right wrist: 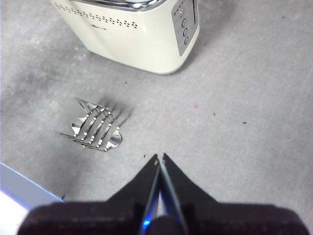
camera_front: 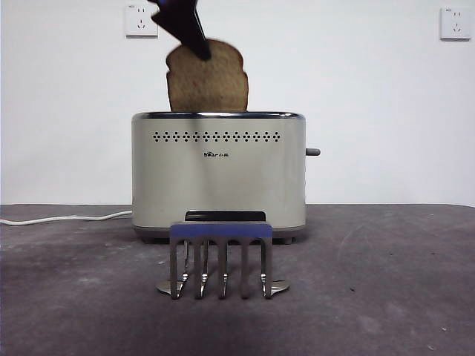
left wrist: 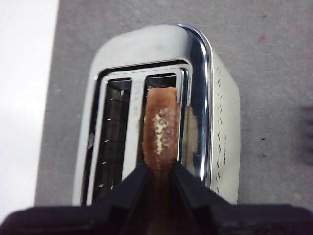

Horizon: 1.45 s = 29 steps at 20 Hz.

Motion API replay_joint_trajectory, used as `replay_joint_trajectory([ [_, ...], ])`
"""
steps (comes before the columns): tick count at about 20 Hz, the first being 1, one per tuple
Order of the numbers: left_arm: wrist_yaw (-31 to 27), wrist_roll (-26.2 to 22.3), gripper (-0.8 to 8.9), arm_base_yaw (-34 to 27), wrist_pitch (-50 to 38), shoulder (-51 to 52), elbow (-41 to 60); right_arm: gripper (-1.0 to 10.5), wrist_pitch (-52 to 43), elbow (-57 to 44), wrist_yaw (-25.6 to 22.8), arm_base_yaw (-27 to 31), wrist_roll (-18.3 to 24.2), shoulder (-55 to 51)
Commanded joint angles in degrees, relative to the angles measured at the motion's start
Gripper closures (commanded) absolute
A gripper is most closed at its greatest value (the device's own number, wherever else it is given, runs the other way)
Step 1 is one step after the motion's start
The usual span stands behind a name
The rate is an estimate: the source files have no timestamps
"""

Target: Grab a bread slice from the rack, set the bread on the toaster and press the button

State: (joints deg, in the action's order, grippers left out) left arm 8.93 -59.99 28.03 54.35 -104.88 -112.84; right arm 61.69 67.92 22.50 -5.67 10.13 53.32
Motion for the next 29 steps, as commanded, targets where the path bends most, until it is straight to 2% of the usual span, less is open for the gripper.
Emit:
replay_joint_trajectory([
  [1, 0.3, -0.1, 8.22, 0.0, -1.7, -2.2, 0.2, 9.6, -0.4, 0.2, 0.2, -0.2, 0.5, 0.9],
  [4, 0.3, 1.9, 7.89, 0.0, -5.5, -3.0, 0.2, 9.6, -0.9, 0.2, 0.2, -0.2, 0.5, 1.8],
  [7, 0.1, 6.9, 4.54, 0.0, -9.1, -3.0, 0.2, 9.6, -4.5, 0.2, 0.2, -0.2, 0.4, 2.7],
  [8, 0.1, 8.3, 4.23, 0.0, -9.5, -3.0, 0.2, 9.6, -6.0, 0.2, 0.2, -0.2, 0.4, 3.2],
  [14, -1.9, 12.8, 4.23, 0.0, -9.8, -2.2, 0.2, 9.6, -12.3, 0.2, 0.7, -0.2, 0.1, 8.8],
  [18, -3.5, 20.8, 4.23, 0.0, -8.8, 1.0, 0.2, 9.6, -22.9, 0.2, 7.1, -0.1, -3.6, 14.2],
  [22, -3.1, 31.5, 4.23, 0.0, -4.7, 6.9, 0.2, 9.6, -35.4, 0.2, 8.1, -0.2, -9.7, 21.0],
  [25, -1.0, 37.3, 4.23, 0.0, -0.3, 12.2, 0.2, 9.6, -46.9, 0.2, 13.7, -0.2, -16.7, 27.0],
  [29, 1.9, 45.6, 4.24, 0.1, 5.0, 18.1, 0.2, 9.6, -59.8, 0.4, 15.1, -0.2, -24.7, 35.6],
])
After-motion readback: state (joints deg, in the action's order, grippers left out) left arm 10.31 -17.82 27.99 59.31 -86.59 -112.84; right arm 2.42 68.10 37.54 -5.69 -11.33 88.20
